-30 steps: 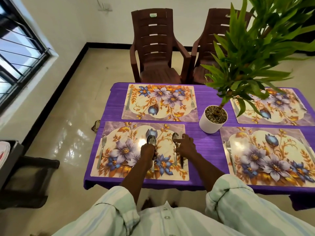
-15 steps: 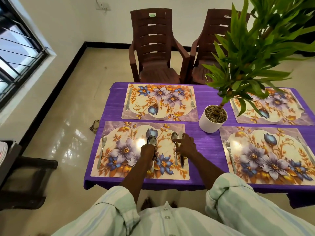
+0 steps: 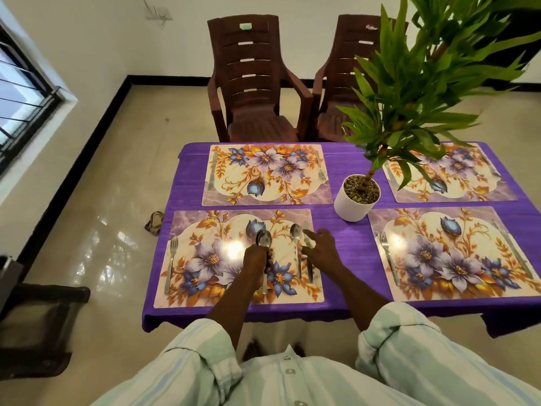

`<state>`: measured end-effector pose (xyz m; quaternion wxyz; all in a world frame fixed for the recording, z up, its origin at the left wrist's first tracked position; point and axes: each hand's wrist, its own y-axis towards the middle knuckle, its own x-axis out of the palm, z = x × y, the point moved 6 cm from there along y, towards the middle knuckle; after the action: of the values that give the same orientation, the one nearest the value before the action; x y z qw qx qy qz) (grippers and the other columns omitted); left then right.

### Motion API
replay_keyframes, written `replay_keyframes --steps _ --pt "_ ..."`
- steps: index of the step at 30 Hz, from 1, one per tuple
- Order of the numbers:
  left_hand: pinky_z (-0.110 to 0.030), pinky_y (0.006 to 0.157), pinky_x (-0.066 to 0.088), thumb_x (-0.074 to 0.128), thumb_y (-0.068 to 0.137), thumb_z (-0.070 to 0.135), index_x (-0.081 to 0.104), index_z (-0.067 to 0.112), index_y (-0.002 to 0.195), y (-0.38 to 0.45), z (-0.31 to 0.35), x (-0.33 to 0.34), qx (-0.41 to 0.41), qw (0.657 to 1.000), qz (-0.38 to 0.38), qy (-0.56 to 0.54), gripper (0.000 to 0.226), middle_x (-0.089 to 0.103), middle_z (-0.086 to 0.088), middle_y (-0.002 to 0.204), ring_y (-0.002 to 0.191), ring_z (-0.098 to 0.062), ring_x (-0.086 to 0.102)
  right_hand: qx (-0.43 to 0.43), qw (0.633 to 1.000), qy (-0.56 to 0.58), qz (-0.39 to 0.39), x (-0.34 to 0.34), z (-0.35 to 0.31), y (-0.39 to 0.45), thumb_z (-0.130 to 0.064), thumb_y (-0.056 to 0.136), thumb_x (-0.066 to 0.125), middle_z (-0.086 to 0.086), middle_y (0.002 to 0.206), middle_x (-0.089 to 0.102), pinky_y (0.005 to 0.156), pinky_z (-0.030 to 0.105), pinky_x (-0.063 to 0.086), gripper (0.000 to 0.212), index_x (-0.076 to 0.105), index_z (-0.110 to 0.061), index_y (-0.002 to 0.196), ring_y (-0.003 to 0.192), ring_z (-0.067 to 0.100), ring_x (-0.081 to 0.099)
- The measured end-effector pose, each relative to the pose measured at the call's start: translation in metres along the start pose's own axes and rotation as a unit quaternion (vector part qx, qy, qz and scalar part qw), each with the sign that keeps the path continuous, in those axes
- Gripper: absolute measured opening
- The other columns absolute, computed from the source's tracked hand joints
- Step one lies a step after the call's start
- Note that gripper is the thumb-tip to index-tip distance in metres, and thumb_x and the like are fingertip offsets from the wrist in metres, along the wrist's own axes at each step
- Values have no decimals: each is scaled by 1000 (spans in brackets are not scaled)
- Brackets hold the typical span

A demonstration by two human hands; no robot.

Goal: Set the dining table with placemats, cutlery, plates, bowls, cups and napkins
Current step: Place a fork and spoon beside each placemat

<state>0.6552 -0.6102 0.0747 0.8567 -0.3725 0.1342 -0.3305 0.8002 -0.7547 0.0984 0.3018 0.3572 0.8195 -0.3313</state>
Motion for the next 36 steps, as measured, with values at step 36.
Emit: replay_keyframes --steps 36 --pt "-30 54 57 55 92 0 63 -6 83 -116 -91 426 -131 962 -237 18 13 68 -15 61 52 -22 67 228 879 354 224 -229 319 -117 -9 89 56 22 81 70 63 41 54 18 68 3 85 66 29 67"
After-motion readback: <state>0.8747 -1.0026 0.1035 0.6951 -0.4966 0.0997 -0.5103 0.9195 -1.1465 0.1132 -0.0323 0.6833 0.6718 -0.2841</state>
